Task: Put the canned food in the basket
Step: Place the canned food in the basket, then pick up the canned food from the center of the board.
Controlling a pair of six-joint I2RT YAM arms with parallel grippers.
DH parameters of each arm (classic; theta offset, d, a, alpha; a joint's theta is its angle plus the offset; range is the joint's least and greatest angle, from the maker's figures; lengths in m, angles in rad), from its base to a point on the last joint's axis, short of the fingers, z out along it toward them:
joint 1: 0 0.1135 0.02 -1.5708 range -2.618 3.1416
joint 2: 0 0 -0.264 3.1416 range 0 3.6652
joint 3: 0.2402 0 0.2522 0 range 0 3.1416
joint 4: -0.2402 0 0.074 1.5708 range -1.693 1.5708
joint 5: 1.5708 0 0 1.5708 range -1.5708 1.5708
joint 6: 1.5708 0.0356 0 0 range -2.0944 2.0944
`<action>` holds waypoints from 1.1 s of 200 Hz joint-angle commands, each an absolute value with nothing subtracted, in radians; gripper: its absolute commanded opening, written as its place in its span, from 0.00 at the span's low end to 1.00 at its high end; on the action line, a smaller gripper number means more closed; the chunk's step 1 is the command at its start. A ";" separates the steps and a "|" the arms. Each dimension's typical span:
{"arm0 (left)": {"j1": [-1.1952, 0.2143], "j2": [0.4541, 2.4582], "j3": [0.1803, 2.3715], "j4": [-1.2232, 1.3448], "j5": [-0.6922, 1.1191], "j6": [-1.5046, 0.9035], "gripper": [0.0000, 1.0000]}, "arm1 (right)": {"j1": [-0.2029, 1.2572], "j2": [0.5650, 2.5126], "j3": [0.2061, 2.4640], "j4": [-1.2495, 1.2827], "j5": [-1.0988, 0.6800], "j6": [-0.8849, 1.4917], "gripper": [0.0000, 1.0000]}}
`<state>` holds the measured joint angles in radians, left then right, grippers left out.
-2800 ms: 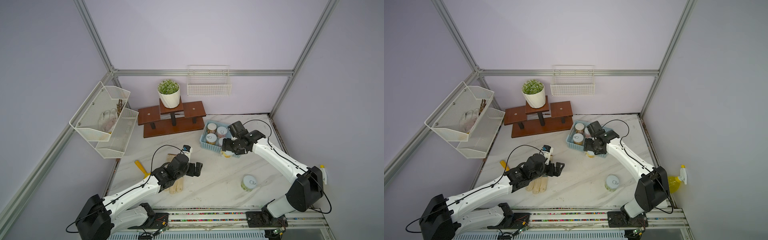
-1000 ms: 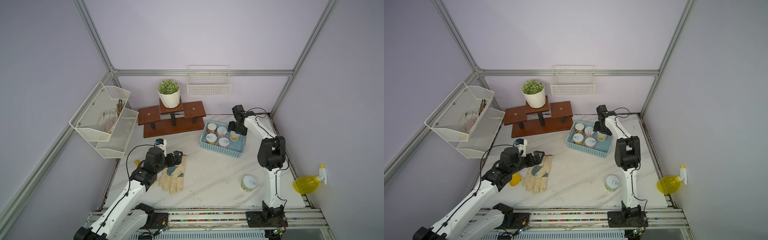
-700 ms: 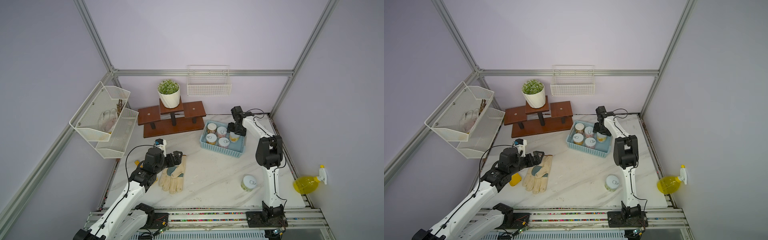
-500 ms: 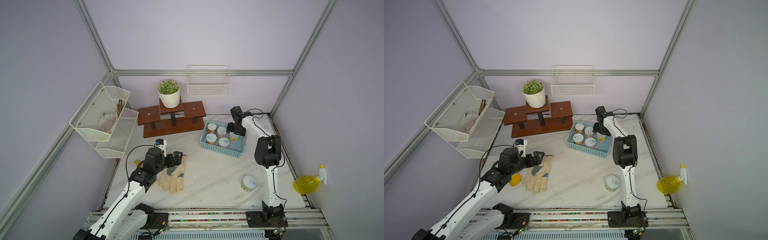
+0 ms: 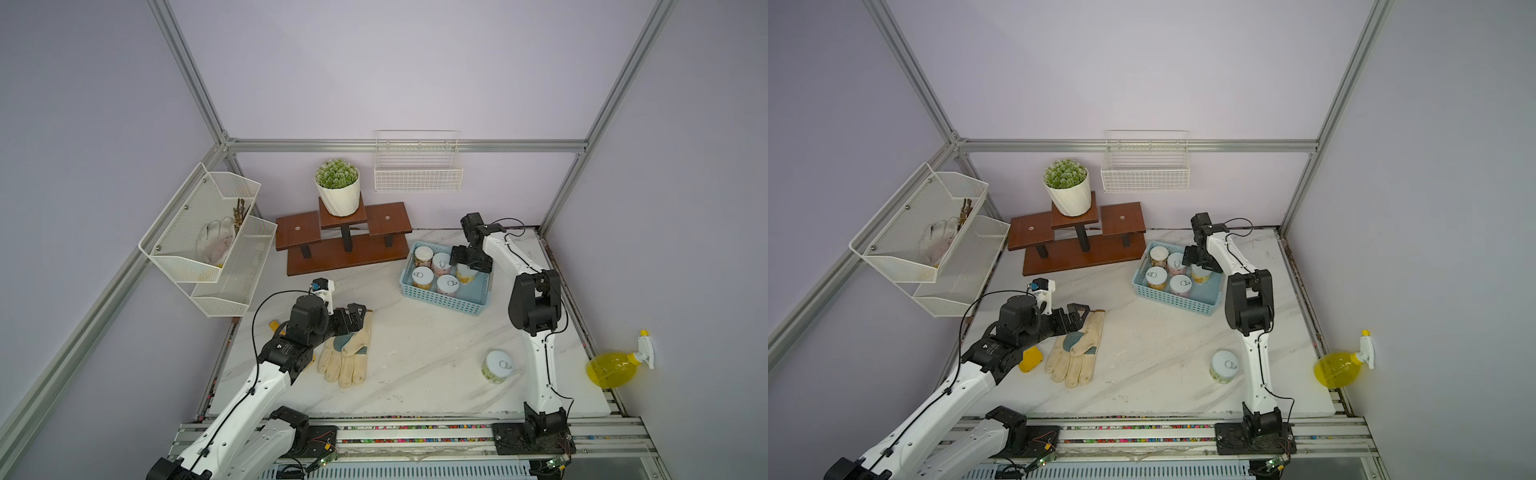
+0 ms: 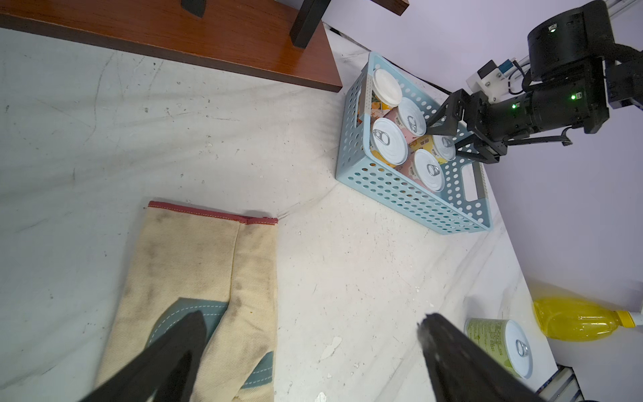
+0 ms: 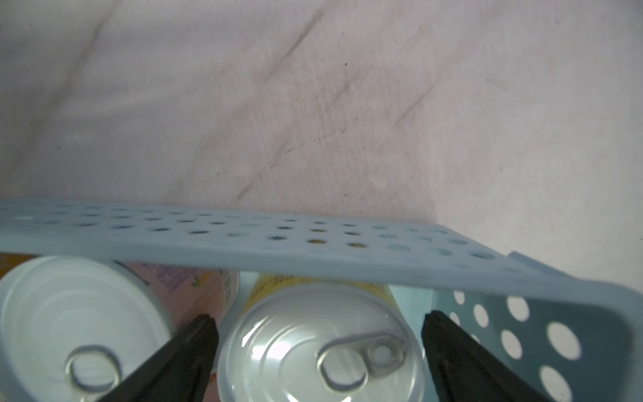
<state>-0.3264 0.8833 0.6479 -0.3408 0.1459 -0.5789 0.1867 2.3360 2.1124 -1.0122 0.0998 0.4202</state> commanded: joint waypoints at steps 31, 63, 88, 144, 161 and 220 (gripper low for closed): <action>-0.330 0.872 0.649 -0.344 0.149 -0.548 1.00 | 0.185 2.303 2.164 -1.063 0.094 0.416 0.99; -0.393 0.900 0.669 -0.339 0.130 -0.545 1.00 | 0.185 2.178 2.064 -1.044 0.071 0.418 0.99; -0.507 0.949 0.703 -0.322 0.079 -0.528 1.00 | 0.192 1.997 1.800 -0.936 0.031 0.431 0.99; -0.653 1.146 0.736 -0.097 0.170 -0.568 1.00 | 0.198 1.552 1.287 -0.838 0.068 0.495 0.98; -0.671 1.221 0.765 -0.038 0.207 -0.586 1.00 | 0.197 1.403 1.177 -0.858 0.123 0.539 0.95; -0.709 1.390 0.868 0.051 0.252 -0.602 1.00 | 0.213 1.019 0.815 -0.897 0.135 0.773 0.97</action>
